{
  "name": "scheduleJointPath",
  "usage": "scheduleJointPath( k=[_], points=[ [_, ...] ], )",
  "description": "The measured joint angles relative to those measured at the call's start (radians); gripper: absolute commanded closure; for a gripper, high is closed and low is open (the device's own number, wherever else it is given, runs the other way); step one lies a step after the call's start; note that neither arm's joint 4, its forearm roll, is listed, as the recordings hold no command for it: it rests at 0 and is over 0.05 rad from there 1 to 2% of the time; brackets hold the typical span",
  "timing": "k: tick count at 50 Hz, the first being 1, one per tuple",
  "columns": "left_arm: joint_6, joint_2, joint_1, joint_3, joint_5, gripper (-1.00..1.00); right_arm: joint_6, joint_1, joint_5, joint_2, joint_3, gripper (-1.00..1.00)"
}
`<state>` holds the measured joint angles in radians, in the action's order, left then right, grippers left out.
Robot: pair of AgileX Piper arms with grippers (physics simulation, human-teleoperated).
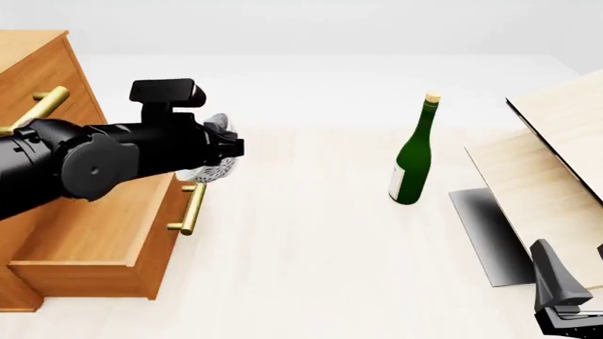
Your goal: Put the bowl in the bottom drawer of the cabinet.
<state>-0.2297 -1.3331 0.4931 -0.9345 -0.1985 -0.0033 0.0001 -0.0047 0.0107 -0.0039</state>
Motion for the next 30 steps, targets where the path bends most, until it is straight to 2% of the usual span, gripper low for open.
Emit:
scheduleJointPath(
  k=[30],
  points=[
    [0.005, 0.159, -0.177, 0.141, 0.021, 1.0, 0.0, 0.0, 0.0, 0.0, 0.0, -1.0]
  ],
)
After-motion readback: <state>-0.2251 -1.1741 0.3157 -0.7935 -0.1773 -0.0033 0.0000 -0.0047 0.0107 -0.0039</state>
